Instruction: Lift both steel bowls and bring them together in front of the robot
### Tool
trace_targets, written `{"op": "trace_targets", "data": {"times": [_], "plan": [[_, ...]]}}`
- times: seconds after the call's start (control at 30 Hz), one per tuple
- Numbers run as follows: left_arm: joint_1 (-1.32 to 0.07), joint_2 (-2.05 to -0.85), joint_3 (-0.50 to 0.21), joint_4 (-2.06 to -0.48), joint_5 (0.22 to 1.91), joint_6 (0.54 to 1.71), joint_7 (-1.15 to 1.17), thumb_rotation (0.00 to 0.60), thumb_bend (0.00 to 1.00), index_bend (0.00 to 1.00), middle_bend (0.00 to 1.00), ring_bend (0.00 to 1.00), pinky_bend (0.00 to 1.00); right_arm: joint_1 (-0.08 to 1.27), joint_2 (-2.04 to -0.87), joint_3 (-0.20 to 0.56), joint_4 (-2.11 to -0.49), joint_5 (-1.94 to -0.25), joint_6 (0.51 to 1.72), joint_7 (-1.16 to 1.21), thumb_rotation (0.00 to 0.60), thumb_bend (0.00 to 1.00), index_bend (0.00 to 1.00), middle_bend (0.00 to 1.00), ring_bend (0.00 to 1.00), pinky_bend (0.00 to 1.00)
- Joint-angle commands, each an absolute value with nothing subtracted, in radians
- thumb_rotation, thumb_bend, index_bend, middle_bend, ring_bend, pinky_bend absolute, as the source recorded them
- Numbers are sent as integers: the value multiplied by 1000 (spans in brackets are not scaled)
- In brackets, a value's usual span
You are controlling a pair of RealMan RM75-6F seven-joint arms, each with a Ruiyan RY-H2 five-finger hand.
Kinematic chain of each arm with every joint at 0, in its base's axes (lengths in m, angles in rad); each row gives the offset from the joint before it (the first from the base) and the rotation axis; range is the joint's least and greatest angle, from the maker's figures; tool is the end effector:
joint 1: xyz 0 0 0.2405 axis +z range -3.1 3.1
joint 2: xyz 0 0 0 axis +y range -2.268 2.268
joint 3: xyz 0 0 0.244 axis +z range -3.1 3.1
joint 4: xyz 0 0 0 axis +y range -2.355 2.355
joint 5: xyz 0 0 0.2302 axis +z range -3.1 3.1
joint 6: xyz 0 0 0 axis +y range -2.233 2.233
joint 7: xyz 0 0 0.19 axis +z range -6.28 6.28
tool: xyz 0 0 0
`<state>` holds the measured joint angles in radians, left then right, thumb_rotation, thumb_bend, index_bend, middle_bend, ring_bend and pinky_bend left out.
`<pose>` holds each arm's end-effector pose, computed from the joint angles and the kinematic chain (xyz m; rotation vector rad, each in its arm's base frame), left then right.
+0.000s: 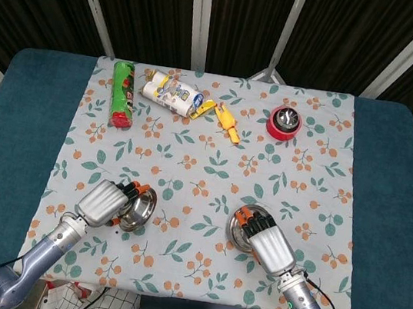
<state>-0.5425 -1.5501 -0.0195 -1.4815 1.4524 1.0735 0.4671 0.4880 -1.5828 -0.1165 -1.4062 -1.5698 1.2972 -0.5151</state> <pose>-0.1670 0.3015 -0.0679 -2.0395 -0.6488 -0.8295 -0.1832 -0.2664 -0.0600 2.0111 -0.4581 0.8594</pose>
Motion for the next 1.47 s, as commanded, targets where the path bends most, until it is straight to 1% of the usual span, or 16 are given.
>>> {"op": "trace_targets", "data": {"times": [0.03, 0.13, 0.23, 0.3, 0.37, 0.47, 0.57, 0.77, 0.83, 0.93, 1.03, 1.1, 1.2, 1.3, 1.37, 1.47], "plan": [[-543, -1549, -21, -1477, 1437, 1064, 472, 600, 179, 329, 485, 401, 552, 477, -1576, -105, -1423, -1557, 1295, -453, 600, 393, 5, 258, 337, 688], [-546, -1547, -25, -1474, 1414, 1048, 484, 600, 123, 210, 363, 293, 442, 478, -1551, -97, -1470, -1536, 1270, -360, 598, 395, 0, 142, 228, 620], [-549, -1544, -29, -1480, 1383, 1028, 495, 600, 81, 63, 212, 172, 327, 481, -1527, -94, -1509, -1531, 1248, -277, 546, 400, 0, 64, 157, 569], [-551, -1543, -34, -1488, 1366, 1021, 507, 597, 59, 8, 119, 99, 268, 482, -1510, -94, -1537, -1526, 1230, -218, 508, 389, 0, 23, 115, 522], [-551, -1542, -36, -1496, 1355, 1019, 512, 590, 48, 0, 64, 47, 234, 483, -1498, -96, -1559, -1520, 1212, -183, 488, 376, 0, 3, 81, 489], [-552, -1539, -41, -1507, 1339, 1015, 515, 567, 44, 0, 27, 4, 203, 487, -1481, -99, -1581, -1507, 1181, -166, 449, 358, 0, 0, 45, 463], [-552, -1535, -45, -1524, 1356, 1030, 477, 548, 43, 0, 21, 0, 188, 488, -1468, -98, -1616, -1487, 1150, -140, 420, 349, 0, 0, 9, 437], [-537, -1498, -45, -1554, 1442, 1099, 345, 524, 43, 0, 21, 0, 147, 484, -1445, -87, -1659, -1498, 1153, -104, 350, 340, 0, 0, 0, 389], [-520, -1455, -35, -1580, 1488, 1147, 304, 524, 43, 0, 16, 0, 114, 476, -1430, -80, -1672, -1526, 1189, -106, 350, 338, 0, 0, 0, 361], [-477, -1379, -11, -1615, 1542, 1233, 311, 525, 43, 0, 1, 0, 71, 453, -1407, -69, -1669, -1595, 1284, -158, 398, 337, 0, 0, 0, 328], [-405, -1277, 30, -1684, 1552, 1319, 373, 528, 43, 0, 0, 0, 70, 409, -1389, -55, -1635, -1667, 1417, -246, 450, 337, 0, 0, 0, 263], [-332, -1221, 67, -1719, 1573, 1414, 399, 530, 43, 0, 0, 0, 69, 352, -1367, -57, -1613, -1648, 1483, -323, 533, 336, 0, 0, 0, 176], [-242, -1205, 109, -1693, 1608, 1533, 385, 532, 43, 0, 0, 0, 68, 276, -1308, -89, -1655, -1535, 1482, -434, 600, 336, 0, 0, 0, 111], [-155, -1229, 142, -1609, 1620, 1630, 336, 539, 49, 0, 0, 0, 61, 200, -1271, -97, -1698, -1429, 1522, -520, 600, 336, 0, 0, 0, 83], [-131, -1241, 143, -1567, 1618, 1651, 318, 540, 57, 0, 0, 0, 60, 158, -1276, -86, -1678, -1388, 1567, -529, 600, 336, 0, 0, 0, 67], [-122, -1238, 129, -1552, 1616, 1658, 232, 543, 64, 0, 0, 0, 60, 139, -1263, -44, -1672, -1327, 1578, -531, 600, 336, 0, 0, 0, 66]]}}
